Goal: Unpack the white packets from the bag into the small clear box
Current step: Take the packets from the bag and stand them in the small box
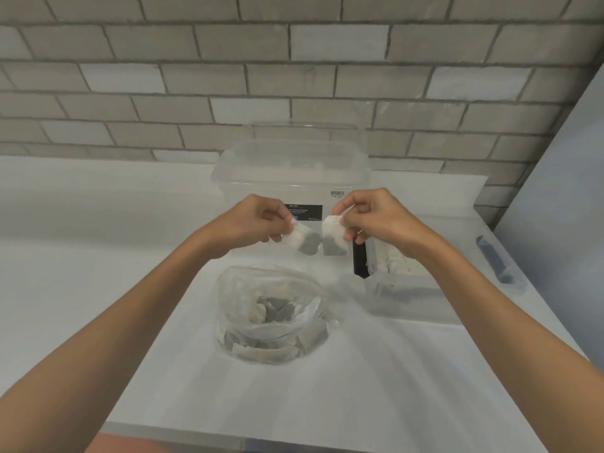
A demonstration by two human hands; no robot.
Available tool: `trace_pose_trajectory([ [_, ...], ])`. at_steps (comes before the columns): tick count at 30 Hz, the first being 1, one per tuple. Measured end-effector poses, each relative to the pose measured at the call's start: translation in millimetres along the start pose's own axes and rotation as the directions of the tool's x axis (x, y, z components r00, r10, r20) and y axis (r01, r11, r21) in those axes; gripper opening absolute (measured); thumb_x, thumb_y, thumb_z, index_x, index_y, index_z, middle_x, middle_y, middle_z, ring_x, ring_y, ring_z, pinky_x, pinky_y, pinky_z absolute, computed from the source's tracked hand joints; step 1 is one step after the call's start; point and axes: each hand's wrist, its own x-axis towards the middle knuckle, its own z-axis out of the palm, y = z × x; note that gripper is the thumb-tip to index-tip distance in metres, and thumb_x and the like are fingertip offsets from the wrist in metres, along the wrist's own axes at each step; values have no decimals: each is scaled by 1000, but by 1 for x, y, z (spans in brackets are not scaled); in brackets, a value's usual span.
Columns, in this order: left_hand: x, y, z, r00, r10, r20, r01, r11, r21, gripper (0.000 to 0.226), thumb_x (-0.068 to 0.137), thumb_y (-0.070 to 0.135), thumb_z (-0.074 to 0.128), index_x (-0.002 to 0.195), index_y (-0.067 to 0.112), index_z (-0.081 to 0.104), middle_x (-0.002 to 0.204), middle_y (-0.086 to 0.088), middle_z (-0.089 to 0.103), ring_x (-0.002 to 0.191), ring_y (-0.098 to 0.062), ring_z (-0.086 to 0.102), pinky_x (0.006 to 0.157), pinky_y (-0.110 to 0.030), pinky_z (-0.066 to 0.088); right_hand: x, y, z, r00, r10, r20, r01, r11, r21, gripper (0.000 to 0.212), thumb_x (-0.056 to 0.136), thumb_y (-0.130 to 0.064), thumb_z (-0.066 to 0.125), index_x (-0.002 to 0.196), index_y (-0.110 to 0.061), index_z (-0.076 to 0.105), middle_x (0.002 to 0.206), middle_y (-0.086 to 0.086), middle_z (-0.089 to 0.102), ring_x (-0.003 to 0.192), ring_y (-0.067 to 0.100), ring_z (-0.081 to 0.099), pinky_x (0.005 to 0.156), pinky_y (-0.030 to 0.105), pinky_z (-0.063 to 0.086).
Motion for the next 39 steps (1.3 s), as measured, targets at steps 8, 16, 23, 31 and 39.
trace_pose_trajectory([
  [8, 20, 31, 50, 997, -2, -76, -44, 803, -594, 5, 92, 5, 59, 90, 9, 58, 85, -10, 69, 80, -15, 70, 72, -20, 56, -13, 16, -36, 978, 29, -208, 13, 980, 198, 27, 87, 6, 50, 91, -11, 70, 70, 8, 61, 61, 17, 68, 54, 24, 51],
  [16, 35, 47, 114, 998, 0, -67, -54, 608, -792, 9, 90, 1, 60, 97, 3, 55, 81, -12, 72, 79, -16, 72, 75, -22, 56, -19, 20, -47, 981, 82, -174, 6, 889, 457, 27, 90, 7, 50, 109, -8, 63, 77, 17, 69, 66, 22, 70, 55, 23, 53],
  [23, 40, 51, 130, 998, -21, -64, -37, 628, -778, 12, 90, 6, 64, 96, 5, 53, 90, -18, 71, 83, -17, 73, 72, -22, 56, -23, 31, -62, 988, 26, -152, 47, 891, 452, 12, 89, -3, 62, 99, 2, 67, 84, 17, 67, 74, 22, 69, 68, 24, 57],
  [31, 52, 66, 120, 976, 80, -203, -142, 941, -309, 20, 81, 33, 74, 94, 24, 62, 93, 6, 66, 78, -9, 61, 70, -22, 46, -24, 44, -76, 984, -11, -178, 45, 981, 189, 13, 85, -6, 70, 95, 1, 71, 75, 12, 68, 64, 16, 67, 67, 22, 58],
  [39, 70, 88, 118, 953, 282, -113, -292, 952, -89, 5, 83, 22, 73, 84, 17, 73, 79, 9, 70, 70, -5, 61, 71, -19, 50, -28, 55, -88, 994, 1, -111, 11, 994, 113, 12, 82, -8, 74, 93, -4, 72, 72, 9, 72, 65, 18, 70, 70, 22, 58],
])
